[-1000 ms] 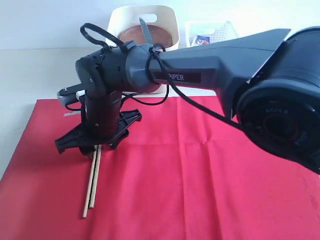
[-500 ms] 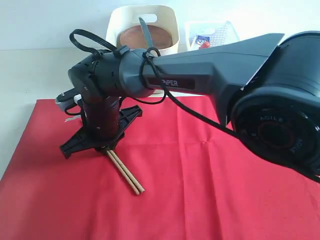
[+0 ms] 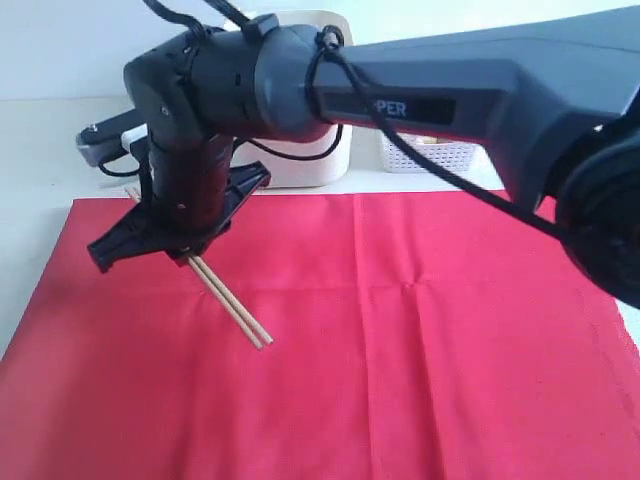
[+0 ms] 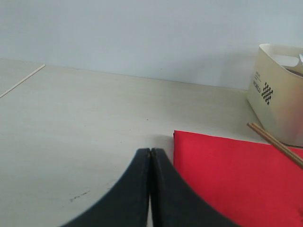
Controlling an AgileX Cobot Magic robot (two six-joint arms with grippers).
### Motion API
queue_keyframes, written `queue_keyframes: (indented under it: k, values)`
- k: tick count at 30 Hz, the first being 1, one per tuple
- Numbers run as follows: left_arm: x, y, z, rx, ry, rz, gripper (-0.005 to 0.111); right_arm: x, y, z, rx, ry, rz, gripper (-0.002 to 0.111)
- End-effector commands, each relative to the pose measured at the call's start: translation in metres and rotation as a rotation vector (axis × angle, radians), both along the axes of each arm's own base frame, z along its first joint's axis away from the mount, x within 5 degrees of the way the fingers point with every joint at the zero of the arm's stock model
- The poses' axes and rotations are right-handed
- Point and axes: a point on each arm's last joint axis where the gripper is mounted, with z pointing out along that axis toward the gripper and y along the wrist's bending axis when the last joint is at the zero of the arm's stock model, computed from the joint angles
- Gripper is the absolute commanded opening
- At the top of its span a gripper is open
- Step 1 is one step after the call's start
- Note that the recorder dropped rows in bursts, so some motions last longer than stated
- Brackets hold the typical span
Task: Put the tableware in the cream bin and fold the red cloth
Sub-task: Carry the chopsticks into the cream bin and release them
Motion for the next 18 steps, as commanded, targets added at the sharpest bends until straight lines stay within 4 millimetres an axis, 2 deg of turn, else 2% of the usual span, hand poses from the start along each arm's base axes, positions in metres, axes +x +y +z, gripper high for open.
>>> queue_keyframes:
  k: [1, 8, 18]
  values:
    - [0.000, 0.000, 0.000, -0.004, -0.007, -0.006, 0.002, 0.005, -0.006, 0.031, 0.060, -0.085, 0.017, 0.000]
    - [0.000, 0.000, 0.000, -0.004, -0.007, -0.006, 0.002, 0.035, -0.032, 0.061, 0.134, -0.178, -0.056, 0.000]
    - [0.000, 0.000, 0.000, -0.004, -0.007, -0.006, 0.002, 0.074, -0.064, 0.081, 0.241, -0.287, -0.156, 0.000]
